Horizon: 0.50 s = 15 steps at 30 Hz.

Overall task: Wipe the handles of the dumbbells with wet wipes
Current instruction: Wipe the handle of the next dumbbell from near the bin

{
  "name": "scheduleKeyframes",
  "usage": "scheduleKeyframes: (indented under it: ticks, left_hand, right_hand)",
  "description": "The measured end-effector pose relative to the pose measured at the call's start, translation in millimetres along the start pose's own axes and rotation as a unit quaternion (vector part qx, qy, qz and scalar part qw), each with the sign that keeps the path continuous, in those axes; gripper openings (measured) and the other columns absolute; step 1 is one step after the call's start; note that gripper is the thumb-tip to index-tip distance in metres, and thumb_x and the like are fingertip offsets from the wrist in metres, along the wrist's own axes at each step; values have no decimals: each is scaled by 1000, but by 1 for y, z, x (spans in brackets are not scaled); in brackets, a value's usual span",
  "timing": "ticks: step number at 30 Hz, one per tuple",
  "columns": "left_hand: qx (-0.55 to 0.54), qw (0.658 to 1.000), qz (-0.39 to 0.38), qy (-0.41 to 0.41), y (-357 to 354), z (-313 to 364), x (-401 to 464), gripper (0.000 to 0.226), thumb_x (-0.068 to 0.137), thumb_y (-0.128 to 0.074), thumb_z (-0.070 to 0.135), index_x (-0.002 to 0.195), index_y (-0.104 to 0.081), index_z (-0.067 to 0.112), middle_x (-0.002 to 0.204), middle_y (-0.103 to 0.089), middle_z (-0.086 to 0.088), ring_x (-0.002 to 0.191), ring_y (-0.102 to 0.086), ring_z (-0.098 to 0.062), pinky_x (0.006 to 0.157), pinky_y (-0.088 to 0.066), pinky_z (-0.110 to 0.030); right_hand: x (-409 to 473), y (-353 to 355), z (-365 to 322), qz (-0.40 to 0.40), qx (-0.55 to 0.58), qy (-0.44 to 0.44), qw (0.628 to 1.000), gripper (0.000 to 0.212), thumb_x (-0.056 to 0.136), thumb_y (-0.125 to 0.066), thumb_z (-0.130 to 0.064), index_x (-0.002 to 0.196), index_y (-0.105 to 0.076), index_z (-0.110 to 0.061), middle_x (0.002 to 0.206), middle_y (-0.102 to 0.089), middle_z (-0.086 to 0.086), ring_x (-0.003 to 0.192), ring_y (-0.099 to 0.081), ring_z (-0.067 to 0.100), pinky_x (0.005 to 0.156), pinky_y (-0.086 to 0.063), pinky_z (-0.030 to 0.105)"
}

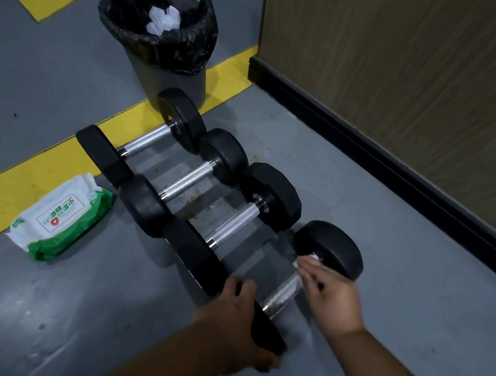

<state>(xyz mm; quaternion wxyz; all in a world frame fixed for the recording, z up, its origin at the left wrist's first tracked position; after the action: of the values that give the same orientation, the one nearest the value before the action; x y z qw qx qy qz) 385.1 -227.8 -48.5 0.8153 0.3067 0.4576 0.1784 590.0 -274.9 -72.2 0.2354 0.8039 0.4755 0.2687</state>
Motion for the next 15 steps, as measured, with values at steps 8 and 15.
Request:
scheduleKeyframes:
  ticks: [8, 15]
  left_hand:
    - [-5, 1000, 13, -7, 0, 2, -1, 116, 47, -81, 72, 138, -23, 31, 152, -13, 8, 126, -51, -24, 98, -51, -38]
    - [-4, 1000, 17, -20, 1, 6, -2, 102, 51, -82, 68, 128, -25, 33, 150, -14, 5, 124, -53, -23, 97, -50, -36]
  right_hand:
    - [-9, -11, -17, -68, -9, 92, 993, 23, 99, -61, -33, 109, -79, -22, 119, -71, -15, 112, -66, -3, 101, -48, 17]
    - [-47, -30, -31, -140, 25, 115, 983, 24, 97, -61, -30, 116, -75, -26, 127, -65, -22, 117, -62, -5, 104, -45, 15]
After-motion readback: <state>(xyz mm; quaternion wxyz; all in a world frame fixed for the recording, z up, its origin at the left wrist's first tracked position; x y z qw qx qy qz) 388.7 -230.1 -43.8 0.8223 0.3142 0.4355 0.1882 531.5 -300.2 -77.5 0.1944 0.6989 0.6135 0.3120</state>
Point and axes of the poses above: each hand's wrist, its own x-axis towards the middle knuckle, its own y-axis out of the back of the hand, z = x × y, the point moved 6 cm from there along x, towards the middle knuckle
